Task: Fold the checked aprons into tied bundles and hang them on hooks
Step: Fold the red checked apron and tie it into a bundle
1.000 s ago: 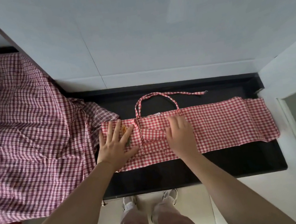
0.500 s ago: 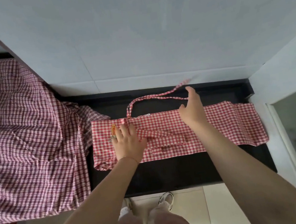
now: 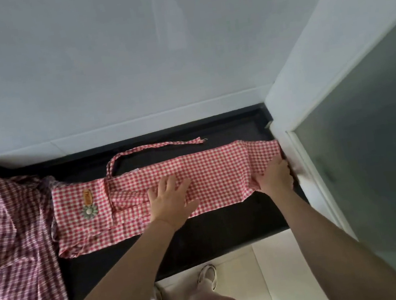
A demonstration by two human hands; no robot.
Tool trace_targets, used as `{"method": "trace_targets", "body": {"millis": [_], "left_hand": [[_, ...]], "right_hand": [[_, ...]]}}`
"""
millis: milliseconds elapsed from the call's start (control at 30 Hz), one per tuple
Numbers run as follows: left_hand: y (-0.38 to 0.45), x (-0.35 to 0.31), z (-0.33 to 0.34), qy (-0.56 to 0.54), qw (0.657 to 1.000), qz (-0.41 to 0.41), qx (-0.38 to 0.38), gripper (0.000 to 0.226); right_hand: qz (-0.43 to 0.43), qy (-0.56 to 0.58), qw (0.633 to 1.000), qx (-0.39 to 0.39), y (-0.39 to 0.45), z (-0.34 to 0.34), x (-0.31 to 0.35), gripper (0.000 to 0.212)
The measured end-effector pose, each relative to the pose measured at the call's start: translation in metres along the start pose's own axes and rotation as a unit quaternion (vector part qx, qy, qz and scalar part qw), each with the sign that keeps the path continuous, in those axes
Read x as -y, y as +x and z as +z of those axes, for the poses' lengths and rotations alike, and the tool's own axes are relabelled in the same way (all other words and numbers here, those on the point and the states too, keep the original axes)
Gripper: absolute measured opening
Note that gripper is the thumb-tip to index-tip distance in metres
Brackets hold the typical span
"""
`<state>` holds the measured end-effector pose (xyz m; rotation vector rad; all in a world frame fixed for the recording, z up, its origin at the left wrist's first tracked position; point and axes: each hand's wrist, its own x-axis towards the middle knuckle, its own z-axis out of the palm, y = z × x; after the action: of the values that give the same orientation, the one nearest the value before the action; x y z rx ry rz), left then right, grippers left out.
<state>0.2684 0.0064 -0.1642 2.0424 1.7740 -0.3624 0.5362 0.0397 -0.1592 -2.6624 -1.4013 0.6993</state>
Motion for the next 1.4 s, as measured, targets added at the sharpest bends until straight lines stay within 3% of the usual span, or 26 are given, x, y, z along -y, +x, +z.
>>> {"method": "trace_targets", "body": {"millis": [100, 167, 233, 400, 533, 700, 767, 833, 900, 967, 1000, 1033, 1100, 1267, 1333, 1400], "left_hand": [[0.000, -0.010, -0.009, 0.039, 0.998, -0.039, -0.013, 0.058], [0.004, -0.017, -0.016, 0.061, 0.997, -0.051, -0.017, 0.052], [0.008, -0.019, -0.021, 0.069, 0.995, -0.066, -0.010, 0.052], [0.010, -0.021, -0.019, 0.092, 0.993, -0.078, -0.002, 0.061], [0.011, -0.017, -0.015, 0.048, 0.996, -0.066, -0.019, 0.064], [0.013, -0.012, -0.016, -0.064, 0.995, -0.051, -0.054, 0.058], [0.012, -0.019, -0.024, -0.161, 0.985, -0.044, -0.046, 0.050], [0.012, -0.023, -0.042, -0.349, 0.933, -0.084, -0.039, 0.037], [0.011, -0.012, -0.065, -0.572, 0.806, -0.144, -0.050, 0.032], [0.002, 0.010, -0.088, -0.720, 0.677, -0.155, -0.018, 0.048], [-0.010, 0.026, -0.096, -0.754, 0.640, -0.145, 0.006, 0.058], [-0.018, 0.040, -0.099, -0.762, 0.632, -0.135, 0.026, 0.065], [-0.038, 0.067, -0.099, -0.739, 0.660, -0.130, 0.032, 0.064], [-0.067, 0.128, -0.064, -0.681, 0.710, -0.182, -0.008, 0.027], [-0.069, 0.144, -0.044, -0.625, 0.750, -0.216, -0.015, 0.029], [-0.071, 0.157, -0.033, -0.564, 0.789, -0.238, -0.048, 0.018]], "right_hand": [[0.024, 0.007, 0.999, 0.047, -0.002, -0.002, -0.005, 0.110], [0.049, -0.044, 0.997, 0.027, -0.001, -0.002, -0.009, 0.112], [0.061, -0.047, 0.997, 0.013, 0.000, -0.004, -0.009, 0.096], [0.103, 0.107, 0.987, 0.060, 0.002, -0.003, -0.007, 0.047], [0.170, 0.267, 0.939, 0.130, 0.007, -0.021, 0.002, 0.050], [0.124, 0.325, 0.930, 0.119, 0.006, -0.078, 0.030, 0.031], [0.080, 0.317, 0.933, 0.148, -0.009, -0.094, 0.059, 0.026], [-0.003, 0.286, 0.937, 0.203, -0.027, -0.102, 0.090, 0.029], [-0.089, 0.240, 0.936, 0.244, -0.051, -0.097, 0.121, 0.038], [-0.142, 0.191, 0.932, 0.275, -0.077, -0.079, 0.146, 0.039], [-0.160, 0.177, 0.925, 0.295, -0.093, -0.065, 0.161, 0.037], [-0.172, 0.175, 0.916, 0.317, -0.108, -0.049, 0.172, 0.038], [-0.203, 0.179, 0.897, 0.349, -0.137, -0.015, 0.191, 0.038], [-0.245, 0.118, 0.873, 0.406, -0.180, 0.035, 0.219, 0.026], [-0.229, 0.106, 0.862, 0.440, -0.185, 0.046, 0.222, 0.018], [-0.213, 0.101, 0.878, 0.417, -0.187, 0.062, 0.226, 0.014]]}}
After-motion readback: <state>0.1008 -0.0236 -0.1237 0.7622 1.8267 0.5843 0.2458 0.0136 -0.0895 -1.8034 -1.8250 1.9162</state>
